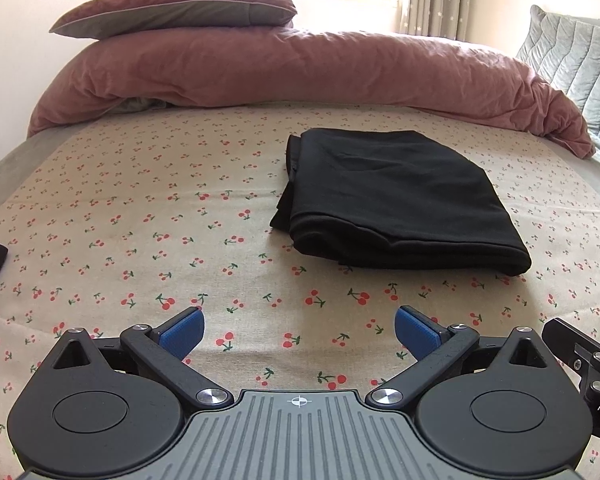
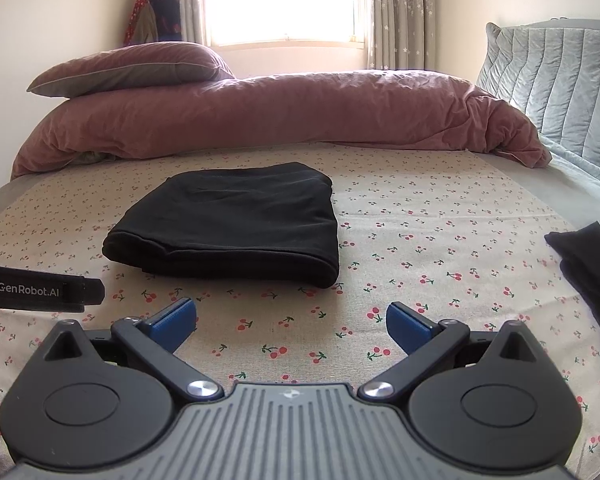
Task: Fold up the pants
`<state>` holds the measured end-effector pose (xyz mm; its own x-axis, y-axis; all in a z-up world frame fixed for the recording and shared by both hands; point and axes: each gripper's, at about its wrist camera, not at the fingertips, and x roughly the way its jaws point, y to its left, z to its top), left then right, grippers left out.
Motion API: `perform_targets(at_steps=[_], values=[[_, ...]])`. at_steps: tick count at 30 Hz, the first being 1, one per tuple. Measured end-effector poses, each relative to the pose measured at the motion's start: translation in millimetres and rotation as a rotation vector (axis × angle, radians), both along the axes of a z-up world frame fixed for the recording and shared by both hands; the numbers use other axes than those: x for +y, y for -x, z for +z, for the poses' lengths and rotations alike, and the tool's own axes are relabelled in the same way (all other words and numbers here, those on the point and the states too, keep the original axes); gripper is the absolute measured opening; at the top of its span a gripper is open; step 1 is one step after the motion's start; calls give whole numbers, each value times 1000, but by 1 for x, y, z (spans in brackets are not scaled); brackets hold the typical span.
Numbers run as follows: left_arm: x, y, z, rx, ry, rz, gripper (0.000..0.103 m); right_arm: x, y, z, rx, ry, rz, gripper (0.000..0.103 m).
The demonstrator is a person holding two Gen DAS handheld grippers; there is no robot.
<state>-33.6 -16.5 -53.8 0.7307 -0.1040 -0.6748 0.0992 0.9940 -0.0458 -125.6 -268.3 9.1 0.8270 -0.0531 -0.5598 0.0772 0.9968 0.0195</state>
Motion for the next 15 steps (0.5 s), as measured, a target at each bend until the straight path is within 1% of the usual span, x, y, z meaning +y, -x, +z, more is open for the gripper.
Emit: perform_targets(at_steps=[15], values=[[0,1,0,0,1,-5,103,1,0,-1,3,17,12,95]])
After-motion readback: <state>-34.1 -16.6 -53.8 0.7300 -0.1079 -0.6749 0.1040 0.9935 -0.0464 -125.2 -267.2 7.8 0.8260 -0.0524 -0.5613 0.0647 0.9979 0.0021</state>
